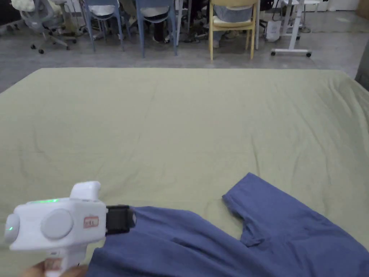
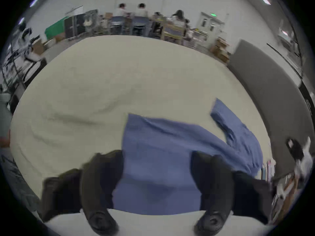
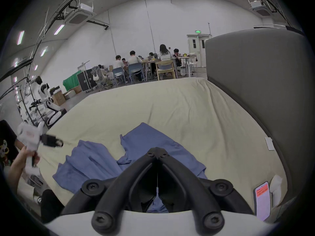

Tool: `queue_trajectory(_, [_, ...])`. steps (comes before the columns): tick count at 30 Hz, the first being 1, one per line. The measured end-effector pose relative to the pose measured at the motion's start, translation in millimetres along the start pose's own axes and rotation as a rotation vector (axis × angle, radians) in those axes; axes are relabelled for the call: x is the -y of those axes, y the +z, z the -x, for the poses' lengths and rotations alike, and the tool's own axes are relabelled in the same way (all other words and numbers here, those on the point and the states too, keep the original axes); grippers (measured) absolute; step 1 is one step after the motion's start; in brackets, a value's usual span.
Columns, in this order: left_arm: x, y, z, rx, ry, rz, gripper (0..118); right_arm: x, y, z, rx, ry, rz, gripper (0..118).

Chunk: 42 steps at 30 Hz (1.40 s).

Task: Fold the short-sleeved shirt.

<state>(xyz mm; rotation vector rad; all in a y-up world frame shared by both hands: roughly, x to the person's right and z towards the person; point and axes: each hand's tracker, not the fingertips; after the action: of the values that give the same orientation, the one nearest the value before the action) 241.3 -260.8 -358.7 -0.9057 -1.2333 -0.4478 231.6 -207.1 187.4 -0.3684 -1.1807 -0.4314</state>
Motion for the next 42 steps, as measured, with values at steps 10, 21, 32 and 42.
queue_trajectory(10, [-13,-135,-4,-0.104,-0.182,0.219,66,19,-35,-9,0.045,0.027,0.128,3])
queue_trajectory(21, [-25,1,-46,0.070,-0.183,-0.023,3,-5,-59,-12,0.012,0.000,0.133,26])
queue_trajectory(32, [9,54,-63,0.131,-0.084,-0.112,3,-11,-284,-43,0.157,0.076,0.686,96])
queue_trajectory(42, [-10,49,-57,0.170,-0.029,-0.108,3,-32,-230,-13,0.092,0.184,0.479,5])
